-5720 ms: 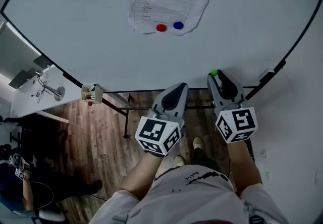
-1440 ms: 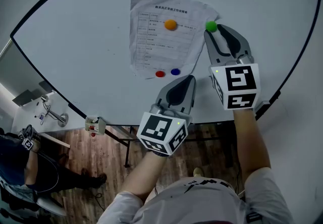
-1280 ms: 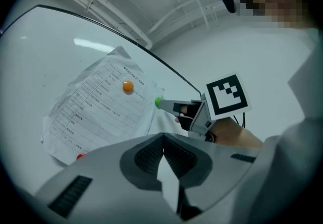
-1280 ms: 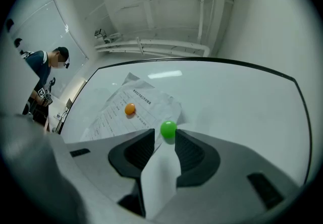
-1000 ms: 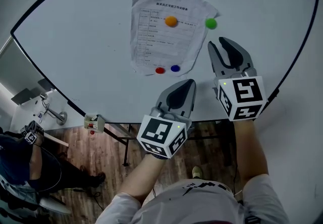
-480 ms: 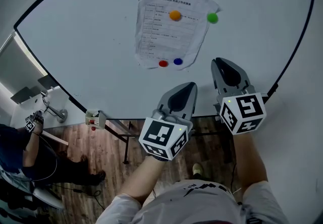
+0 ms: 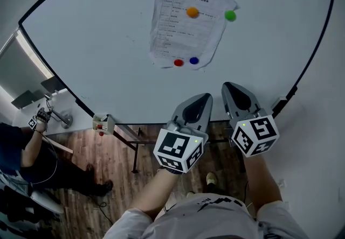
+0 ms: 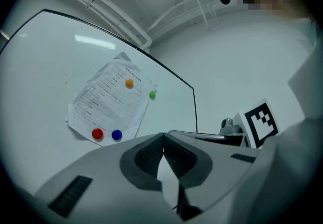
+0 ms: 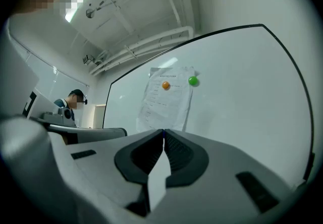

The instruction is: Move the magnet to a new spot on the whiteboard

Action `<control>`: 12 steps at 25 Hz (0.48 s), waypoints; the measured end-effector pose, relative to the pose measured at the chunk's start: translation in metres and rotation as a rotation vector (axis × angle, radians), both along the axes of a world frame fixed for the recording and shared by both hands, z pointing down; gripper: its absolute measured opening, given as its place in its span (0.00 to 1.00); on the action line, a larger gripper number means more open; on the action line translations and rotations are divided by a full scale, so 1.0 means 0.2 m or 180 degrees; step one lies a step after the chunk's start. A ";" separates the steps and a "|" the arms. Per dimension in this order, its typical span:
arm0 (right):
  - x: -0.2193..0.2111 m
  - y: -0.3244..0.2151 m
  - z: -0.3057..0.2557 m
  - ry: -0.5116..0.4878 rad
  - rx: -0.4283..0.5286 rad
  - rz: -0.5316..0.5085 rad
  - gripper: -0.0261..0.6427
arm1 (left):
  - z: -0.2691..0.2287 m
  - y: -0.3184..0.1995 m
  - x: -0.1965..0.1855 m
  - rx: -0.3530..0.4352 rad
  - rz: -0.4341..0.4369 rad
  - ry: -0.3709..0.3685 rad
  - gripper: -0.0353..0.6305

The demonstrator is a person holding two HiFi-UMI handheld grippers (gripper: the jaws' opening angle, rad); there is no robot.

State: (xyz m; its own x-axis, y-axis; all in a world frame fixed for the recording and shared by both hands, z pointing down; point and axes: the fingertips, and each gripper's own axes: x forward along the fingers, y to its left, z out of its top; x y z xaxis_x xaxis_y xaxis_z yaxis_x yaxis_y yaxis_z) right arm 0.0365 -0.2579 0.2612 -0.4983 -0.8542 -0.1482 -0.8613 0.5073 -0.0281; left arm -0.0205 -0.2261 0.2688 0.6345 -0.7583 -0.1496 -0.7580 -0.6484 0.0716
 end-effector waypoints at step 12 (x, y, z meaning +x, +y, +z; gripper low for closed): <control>-0.04 0.12 0.11 -0.0075 -0.0115 -0.0093 0.06 | 0.07 0.08 -0.02 -0.0078 -0.0010 -0.0007 0.07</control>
State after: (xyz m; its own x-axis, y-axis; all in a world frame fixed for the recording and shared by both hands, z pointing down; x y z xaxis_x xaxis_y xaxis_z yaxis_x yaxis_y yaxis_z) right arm 0.0276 -0.2334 0.2830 -0.5198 -0.8444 -0.1295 -0.8450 0.5305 -0.0671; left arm -0.0239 -0.2109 0.2834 0.6324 -0.7637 -0.1296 -0.7602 -0.6440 0.0857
